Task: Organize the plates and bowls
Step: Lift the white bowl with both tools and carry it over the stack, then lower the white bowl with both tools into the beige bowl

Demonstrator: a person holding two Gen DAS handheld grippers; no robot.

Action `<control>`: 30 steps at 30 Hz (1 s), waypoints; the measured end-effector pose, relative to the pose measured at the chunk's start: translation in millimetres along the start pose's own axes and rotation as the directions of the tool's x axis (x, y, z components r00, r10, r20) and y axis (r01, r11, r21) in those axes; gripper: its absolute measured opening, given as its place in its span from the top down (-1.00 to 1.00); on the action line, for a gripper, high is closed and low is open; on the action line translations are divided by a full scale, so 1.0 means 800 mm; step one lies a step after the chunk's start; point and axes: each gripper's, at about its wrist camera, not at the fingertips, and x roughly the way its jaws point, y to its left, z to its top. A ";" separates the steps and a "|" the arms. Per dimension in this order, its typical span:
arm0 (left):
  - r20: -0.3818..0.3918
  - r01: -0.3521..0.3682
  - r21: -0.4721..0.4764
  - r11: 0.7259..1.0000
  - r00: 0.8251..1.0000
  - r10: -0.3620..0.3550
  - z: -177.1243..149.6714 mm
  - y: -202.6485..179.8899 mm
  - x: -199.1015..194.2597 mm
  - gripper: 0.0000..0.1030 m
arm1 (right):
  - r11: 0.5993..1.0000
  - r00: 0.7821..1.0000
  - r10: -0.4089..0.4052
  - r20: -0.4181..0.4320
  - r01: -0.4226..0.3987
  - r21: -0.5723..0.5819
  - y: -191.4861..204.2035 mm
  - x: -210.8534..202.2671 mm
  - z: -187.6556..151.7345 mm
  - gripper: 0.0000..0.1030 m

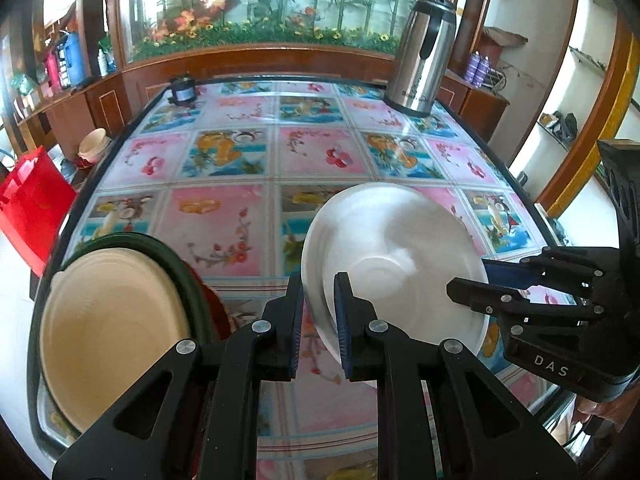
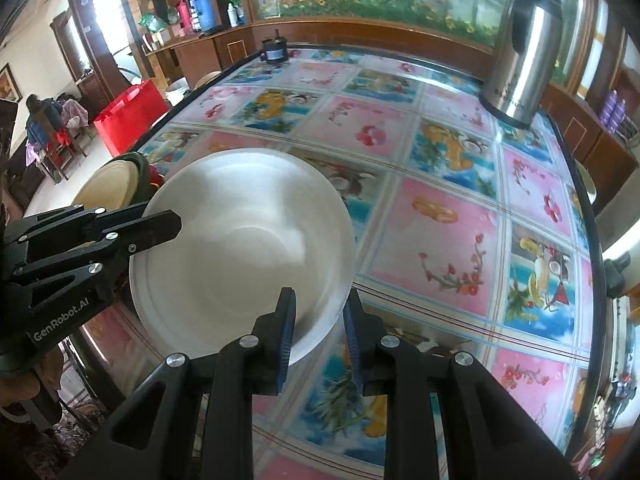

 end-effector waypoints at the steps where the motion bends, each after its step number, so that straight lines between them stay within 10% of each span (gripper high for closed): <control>1: 0.005 0.001 -0.005 1.000 1.000 -0.001 0.000 0.005 -0.004 0.72 | 1.000 1.000 -0.002 0.001 0.002 -0.005 0.004 -0.001 0.001 0.51; 30: 0.079 -0.125 -0.216 0.968 0.986 0.145 -0.048 0.184 -0.098 0.72 | 0.962 0.994 0.109 0.016 -0.101 -0.253 0.186 0.014 0.076 0.51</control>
